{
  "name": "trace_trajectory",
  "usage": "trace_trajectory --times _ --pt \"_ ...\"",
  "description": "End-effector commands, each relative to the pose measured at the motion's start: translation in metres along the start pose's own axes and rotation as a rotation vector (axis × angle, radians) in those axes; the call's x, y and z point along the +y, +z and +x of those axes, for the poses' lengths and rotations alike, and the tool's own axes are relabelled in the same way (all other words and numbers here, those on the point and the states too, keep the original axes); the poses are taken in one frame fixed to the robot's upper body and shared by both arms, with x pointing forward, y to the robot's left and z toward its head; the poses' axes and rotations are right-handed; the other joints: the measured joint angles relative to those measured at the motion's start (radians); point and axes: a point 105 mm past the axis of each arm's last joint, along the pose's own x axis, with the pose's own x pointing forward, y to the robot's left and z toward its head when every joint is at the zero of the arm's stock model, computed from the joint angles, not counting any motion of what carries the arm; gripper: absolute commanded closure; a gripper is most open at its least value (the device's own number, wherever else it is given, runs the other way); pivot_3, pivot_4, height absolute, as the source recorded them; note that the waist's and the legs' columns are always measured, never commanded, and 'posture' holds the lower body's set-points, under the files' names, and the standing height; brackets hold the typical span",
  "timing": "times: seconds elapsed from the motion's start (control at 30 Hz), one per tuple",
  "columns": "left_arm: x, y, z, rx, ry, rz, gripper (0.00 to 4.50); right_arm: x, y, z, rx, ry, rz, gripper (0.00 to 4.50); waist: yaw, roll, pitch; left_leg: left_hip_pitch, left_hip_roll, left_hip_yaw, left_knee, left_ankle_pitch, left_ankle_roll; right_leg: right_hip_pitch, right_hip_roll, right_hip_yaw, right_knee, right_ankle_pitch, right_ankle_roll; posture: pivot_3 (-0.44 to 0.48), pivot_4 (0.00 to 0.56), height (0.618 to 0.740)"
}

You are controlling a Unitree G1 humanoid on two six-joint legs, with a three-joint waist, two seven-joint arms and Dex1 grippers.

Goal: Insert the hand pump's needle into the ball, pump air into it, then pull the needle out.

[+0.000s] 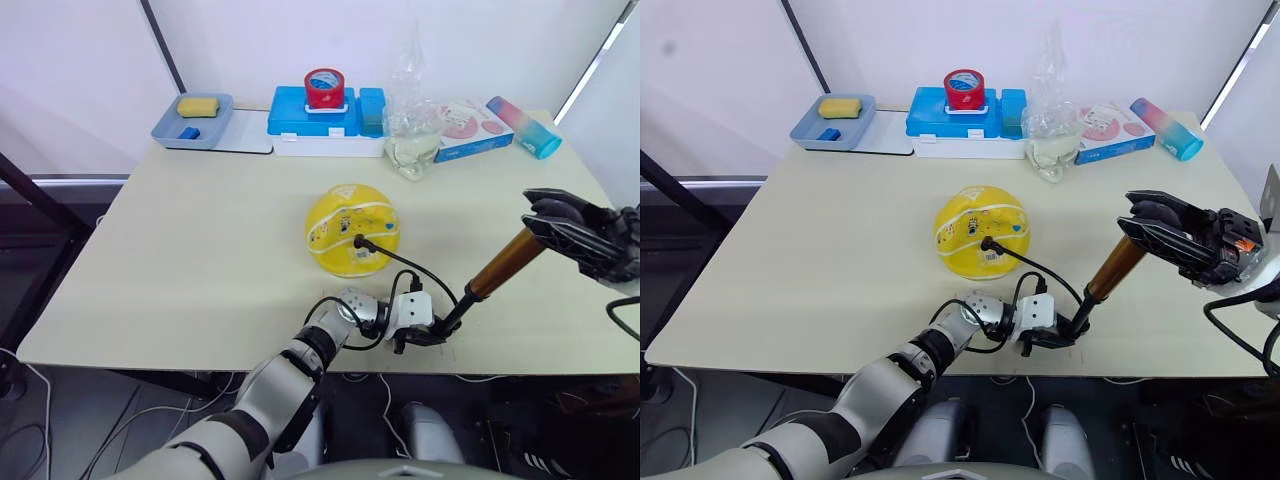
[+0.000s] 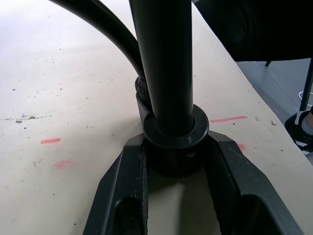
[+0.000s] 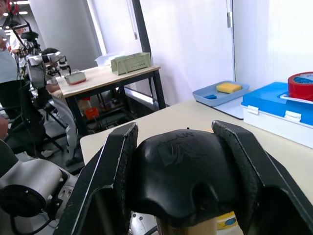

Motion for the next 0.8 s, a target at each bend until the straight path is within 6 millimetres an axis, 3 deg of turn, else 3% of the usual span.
trace_trajectory --times 0.03,0.17,0.4,0.5,0.6,0.8 --pt "-0.021 -0.027 -0.002 0.103 -0.082 -0.046 3.35 -0.003 -0.014 0.002 0.044 -0.035 -0.026 2.58 -0.002 0.001 0.0 0.0 0.0 0.0 0.0 0.0 0.0 0.0 0.0 0.0 0.0 0.0 0.0 0.0 0.15 0.739" --pt "-0.022 -0.029 -0.002 0.105 -0.081 -0.049 3.35 -0.007 -0.066 0.0 0.198 -0.062 0.035 2.58 -0.002 0.0 -0.001 0.001 0.0 0.0 0.0 0.0 0.0 0.0 0.0 0.0 0.0 0.0 0.0 0.0 0.15 0.739" --pt "-0.023 -0.029 -0.002 0.102 -0.079 -0.051 3.35 -0.012 -0.12 -0.014 0.316 -0.105 0.049 2.58 -0.002 0.0 -0.001 0.001 0.0 0.0 0.0 0.0 0.0 0.0 0.0 0.0 0.0 0.0 0.0 0.0 0.15 0.739" --pt "-0.023 -0.029 -0.002 0.102 -0.078 -0.051 3.36 -0.011 -0.131 -0.019 0.354 -0.098 0.03 2.58 -0.003 0.001 -0.002 0.001 0.0 0.0 0.0 0.0 0.0 0.0 0.0 0.0 0.0 0.0 0.0 0.0 0.15 0.739" --pt "-0.022 -0.029 -0.003 0.102 -0.076 -0.052 3.36 -0.014 -0.119 -0.017 0.299 -0.104 0.008 2.58 -0.003 -0.001 -0.003 0.002 0.0 0.0 0.0 0.0 0.0 0.0 0.0 0.0 0.0 0.0 0.0 0.0 0.15 0.739" --pt "-0.023 -0.031 -0.003 0.105 -0.08 -0.054 3.36 -0.013 -0.06 -0.009 0.172 -0.061 -0.042 2.58 -0.002 0.002 -0.001 0.001 0.0 0.001 0.0 0.0 0.0 0.0 0.0 0.0 0.0 0.0 0.0 0.0 0.15 0.739"
